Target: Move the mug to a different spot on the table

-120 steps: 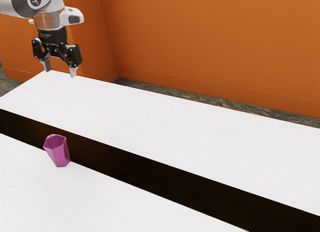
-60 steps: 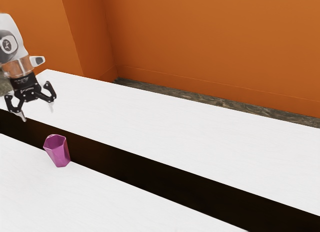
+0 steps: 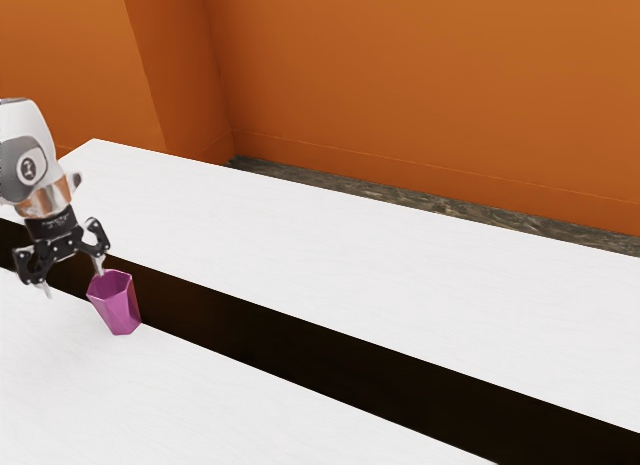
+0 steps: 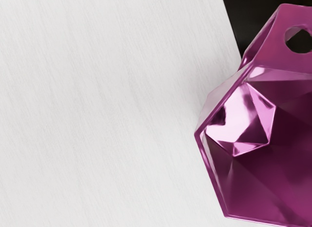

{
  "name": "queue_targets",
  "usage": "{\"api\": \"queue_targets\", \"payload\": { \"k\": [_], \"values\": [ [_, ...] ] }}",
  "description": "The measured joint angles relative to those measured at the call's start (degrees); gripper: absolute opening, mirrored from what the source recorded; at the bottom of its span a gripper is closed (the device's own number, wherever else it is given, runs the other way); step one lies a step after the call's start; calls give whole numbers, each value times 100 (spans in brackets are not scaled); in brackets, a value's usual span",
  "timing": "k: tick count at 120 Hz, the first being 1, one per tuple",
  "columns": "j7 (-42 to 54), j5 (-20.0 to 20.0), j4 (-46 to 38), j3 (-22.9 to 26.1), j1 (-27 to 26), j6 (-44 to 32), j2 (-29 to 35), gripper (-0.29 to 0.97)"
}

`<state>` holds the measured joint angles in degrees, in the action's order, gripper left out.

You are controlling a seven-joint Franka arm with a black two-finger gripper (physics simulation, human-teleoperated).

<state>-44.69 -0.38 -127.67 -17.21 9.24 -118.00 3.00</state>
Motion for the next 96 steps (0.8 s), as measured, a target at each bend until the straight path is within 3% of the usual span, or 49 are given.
{"api": "queue_targets", "payload": {
  "k": [31, 62, 96],
  "values": [
    [-398, 60, 246, -3, -100, -340, -319, 68],
    [-82, 168, 874, -2, 336, -659, -1065, 68],
    [347, 165, 1127, 137, 322, -807, -1412, 67]
  ]
}}
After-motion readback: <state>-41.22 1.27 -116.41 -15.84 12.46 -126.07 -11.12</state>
